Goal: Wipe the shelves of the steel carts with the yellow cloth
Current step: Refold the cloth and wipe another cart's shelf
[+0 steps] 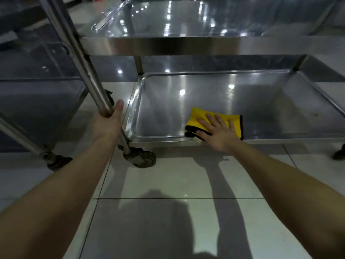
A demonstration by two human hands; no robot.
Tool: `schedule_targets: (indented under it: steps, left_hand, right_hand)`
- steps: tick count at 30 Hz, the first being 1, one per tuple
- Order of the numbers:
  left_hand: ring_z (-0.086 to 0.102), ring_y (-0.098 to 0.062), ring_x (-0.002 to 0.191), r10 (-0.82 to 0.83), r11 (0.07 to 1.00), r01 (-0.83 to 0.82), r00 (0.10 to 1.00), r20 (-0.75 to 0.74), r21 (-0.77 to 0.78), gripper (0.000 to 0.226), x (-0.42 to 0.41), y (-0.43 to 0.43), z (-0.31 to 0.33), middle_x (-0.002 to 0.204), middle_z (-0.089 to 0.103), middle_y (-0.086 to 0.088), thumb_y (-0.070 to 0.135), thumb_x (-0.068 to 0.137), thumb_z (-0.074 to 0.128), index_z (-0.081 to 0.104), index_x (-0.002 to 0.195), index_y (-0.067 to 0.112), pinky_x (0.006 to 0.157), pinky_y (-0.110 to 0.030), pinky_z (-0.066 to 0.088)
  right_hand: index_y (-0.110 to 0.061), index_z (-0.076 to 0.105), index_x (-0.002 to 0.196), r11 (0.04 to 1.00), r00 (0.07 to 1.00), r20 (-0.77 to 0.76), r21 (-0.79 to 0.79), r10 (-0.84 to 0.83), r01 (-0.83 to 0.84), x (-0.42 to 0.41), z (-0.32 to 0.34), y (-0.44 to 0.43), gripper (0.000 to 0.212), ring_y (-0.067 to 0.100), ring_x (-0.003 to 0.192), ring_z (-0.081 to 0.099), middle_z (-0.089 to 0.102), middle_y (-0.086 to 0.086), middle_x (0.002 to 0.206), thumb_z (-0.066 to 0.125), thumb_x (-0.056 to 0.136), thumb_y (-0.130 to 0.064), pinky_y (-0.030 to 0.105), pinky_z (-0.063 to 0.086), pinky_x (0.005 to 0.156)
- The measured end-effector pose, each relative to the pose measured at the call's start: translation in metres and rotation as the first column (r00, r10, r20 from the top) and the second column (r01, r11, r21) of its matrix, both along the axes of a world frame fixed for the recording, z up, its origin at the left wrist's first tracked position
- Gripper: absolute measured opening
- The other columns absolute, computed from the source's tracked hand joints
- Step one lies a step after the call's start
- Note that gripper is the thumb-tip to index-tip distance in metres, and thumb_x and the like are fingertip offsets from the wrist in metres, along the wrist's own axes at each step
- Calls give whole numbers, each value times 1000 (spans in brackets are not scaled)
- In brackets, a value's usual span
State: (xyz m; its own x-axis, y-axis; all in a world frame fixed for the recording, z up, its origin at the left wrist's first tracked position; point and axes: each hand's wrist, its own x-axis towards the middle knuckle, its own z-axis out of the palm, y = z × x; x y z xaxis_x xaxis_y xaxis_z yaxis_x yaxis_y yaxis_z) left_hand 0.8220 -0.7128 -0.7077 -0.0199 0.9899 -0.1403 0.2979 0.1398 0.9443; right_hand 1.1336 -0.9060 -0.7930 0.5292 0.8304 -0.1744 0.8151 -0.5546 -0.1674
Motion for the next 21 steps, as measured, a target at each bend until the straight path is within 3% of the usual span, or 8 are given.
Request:
schedule_targets:
  steps: [2,3,6,8,9,13,16,21]
  left_hand:
    - [65,-26,111,106,987,-128,972,-210,-96,102,6,-27,-10,125,65,-3,88,80,67,59,146,11,89,-39,49]
    - [66,-33,114,24,990,-68,949,-316,-127,99,14,-46,-20,130,67,-12,85,86,62,59,145,5,89,-41,49]
    - [71,-48,108,-493,870,432,789,-368,-239,70,50,-98,-42,116,71,-37,61,105,59,73,112,-7,94,-50,58]
    - [72,-44,102,-595,759,637,597,-538,-132,54,76,-114,-40,101,75,-29,56,105,63,67,79,9,88,-46,59]
    - [71,-41,101,-536,733,679,541,-648,-40,49,88,-115,-37,98,75,-21,55,105,62,60,76,15,85,-44,57]
    - [63,-39,109,-347,643,737,524,-778,210,30,118,-107,-42,110,68,-13,45,108,56,65,99,18,85,-42,47]
    - [55,-39,128,-298,643,738,486,-821,203,38,131,-94,-57,134,62,-16,44,112,45,67,129,17,104,-46,45]
    - [41,-35,151,-170,695,693,416,-893,191,58,140,-63,-84,162,48,-18,46,114,26,45,162,22,125,-51,28]
  right_hand:
    - [-60,4,165,997,996,-13,1,-84,84,16,-2,-21,76,16,165,-14,-12,-19,178,19,95,-88,63,-11,128]
    - [-58,3,165,996,996,-17,-14,-89,88,18,-1,-26,78,17,165,-15,-13,-17,178,18,94,-89,64,-12,128]
    - [-56,0,166,997,999,-40,-76,-31,27,18,8,-25,90,22,165,-17,-17,-13,178,11,86,-96,68,-9,126]
    - [-56,5,166,998,999,-9,-56,36,-37,25,20,-22,90,21,166,-10,-8,-12,179,4,85,-94,68,-3,126]
    - [-54,7,166,996,996,43,-15,84,-84,32,25,-23,84,20,166,-6,-3,-12,180,3,89,-89,67,-1,127]
    - [-47,2,169,950,928,205,-23,310,-313,58,31,-24,68,14,166,-10,-7,-11,180,7,106,-71,58,-9,131]
    - [-45,-1,170,900,880,190,-99,436,-425,65,22,-23,69,13,165,-13,-14,-11,178,0,105,-69,50,-10,133]
    - [-45,-1,170,790,780,146,-19,608,-612,81,8,-15,73,10,163,-19,-16,-6,179,7,104,-78,42,-14,132]
